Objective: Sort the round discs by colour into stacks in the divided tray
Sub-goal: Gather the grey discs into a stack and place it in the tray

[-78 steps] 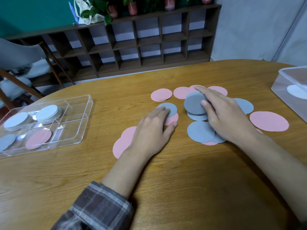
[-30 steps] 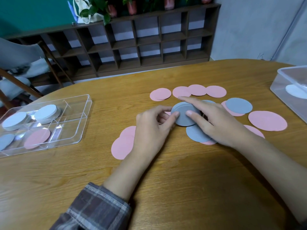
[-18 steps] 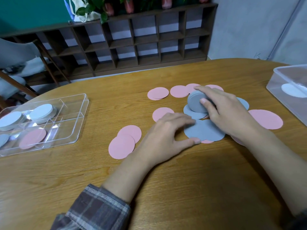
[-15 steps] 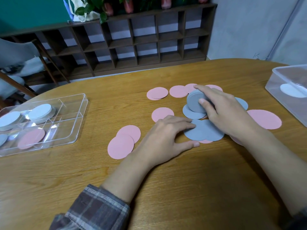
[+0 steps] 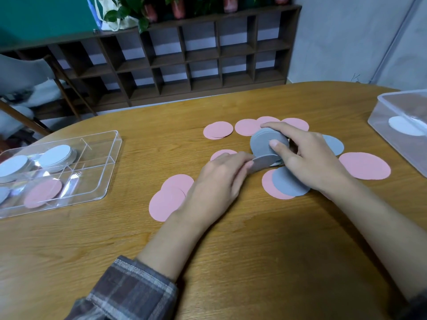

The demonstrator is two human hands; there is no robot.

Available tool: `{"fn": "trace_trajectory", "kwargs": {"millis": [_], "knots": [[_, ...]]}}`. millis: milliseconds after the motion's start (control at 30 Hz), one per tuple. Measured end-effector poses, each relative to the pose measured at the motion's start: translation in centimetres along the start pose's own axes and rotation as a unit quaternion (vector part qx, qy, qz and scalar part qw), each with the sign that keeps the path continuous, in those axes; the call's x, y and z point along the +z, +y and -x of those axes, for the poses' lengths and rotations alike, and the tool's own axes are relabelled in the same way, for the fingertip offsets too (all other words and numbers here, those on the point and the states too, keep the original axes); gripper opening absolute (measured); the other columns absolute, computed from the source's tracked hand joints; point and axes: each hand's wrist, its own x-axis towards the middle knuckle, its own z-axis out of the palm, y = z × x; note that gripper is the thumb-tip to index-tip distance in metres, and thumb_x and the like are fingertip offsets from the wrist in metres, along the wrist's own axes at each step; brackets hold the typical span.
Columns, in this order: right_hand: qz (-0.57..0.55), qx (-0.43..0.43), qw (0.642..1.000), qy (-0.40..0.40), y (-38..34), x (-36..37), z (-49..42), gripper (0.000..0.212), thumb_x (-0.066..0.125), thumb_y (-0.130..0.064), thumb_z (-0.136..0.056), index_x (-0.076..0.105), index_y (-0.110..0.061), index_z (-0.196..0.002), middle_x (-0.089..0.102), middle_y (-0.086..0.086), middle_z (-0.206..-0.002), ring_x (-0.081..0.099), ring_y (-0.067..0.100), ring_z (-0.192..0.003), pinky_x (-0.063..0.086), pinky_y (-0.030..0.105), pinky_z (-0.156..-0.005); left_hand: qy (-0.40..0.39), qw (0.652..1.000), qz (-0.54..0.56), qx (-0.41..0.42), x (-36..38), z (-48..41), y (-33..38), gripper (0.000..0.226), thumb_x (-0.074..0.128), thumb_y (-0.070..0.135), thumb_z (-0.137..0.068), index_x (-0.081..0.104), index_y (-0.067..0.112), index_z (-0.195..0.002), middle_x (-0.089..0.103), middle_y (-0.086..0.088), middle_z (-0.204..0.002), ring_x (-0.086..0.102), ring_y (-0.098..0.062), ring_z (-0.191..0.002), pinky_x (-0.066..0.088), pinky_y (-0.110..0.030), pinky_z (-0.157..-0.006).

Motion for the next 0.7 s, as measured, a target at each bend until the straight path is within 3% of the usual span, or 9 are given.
{"fn": "trace_trajectory", "kwargs": {"millis": [100,233,333,500,700], "knots": [[-0.027,0.006,1.0,-0.004,-0.2,0.0,0.0,0.037,0.052,-0.024,-0.105,0.06,-0.043,-0.136,0.059,-0.025,-0.094,0.053,-0.005,-0.077,0.034,0.005,-0.067,0.039,0.999,0.004,-0.018,-0.2,-0.1,0.0,0.012,0.06,0.013,-0.103,0.071,0.011,-0.109,0.074,0.003,-0.092,0.059,-0.007,-0.079,0.042,-0.018,-0.073],[-0.069,0.015,0.997,-0.029,-0.3,0.1,0.0,0.038,0.048,-0.023,-0.107,0.059,-0.043,-0.137,0.06,-0.034,-0.09,0.055,-0.003,-0.085,0.038,0.015,-0.073,0.065,0.995,0.04,-0.062,-0.2,-0.2,-0.1,0.01,0.066,0.011,-0.098,0.073,0.012,-0.105,0.075,0.003,-0.085,0.067,-0.009,-0.074,0.055,-0.03,-0.073],[-0.08,0.007,0.995,-0.053,-0.3,0.1,0.1,0.039,0.044,-0.02,-0.109,0.059,-0.04,-0.139,0.054,-0.047,-0.074,0.053,-0.012,-0.08,0.034,0.007,-0.07,0.086,0.991,0.057,-0.088,-0.4,-0.2,0.3,0.01,0.07,0.009,-0.094,0.074,0.012,-0.102,0.074,0.003,-0.078,0.066,-0.009,-0.07,0.054,-0.025,-0.071],[-0.07,-0.015,0.994,-0.082,-0.7,0.3,0.3,0.041,0.042,-0.015,-0.109,0.059,-0.034,-0.142,0.053,-0.052,-0.076,0.053,-0.019,-0.083,0.034,0.005,-0.073,0.113,0.98,0.075,-0.142,-0.7,-0.3,0.8,0.003,0.074,0.011,-0.092,0.072,0.012,-0.094,0.073,0.007,-0.08,0.068,-0.007,-0.071,0.049,-0.01,-0.065],[-0.05,-0.024,0.991,-0.121,-1.2,0.5,0.8,0.043,0.037,-0.024,-0.111,0.049,-0.04,-0.149,0.053,-0.052,-0.085,0.051,-0.02,-0.091,0.033,0.003,-0.077,0.113,0.974,0.084,-0.18,-0.8,-0.2,0.7,0.008,0.076,0.013,-0.09,0.068,0.011,-0.088,0.074,0.01,-0.079,0.071,0.004,-0.071,0.055,-0.021,-0.068]]}}
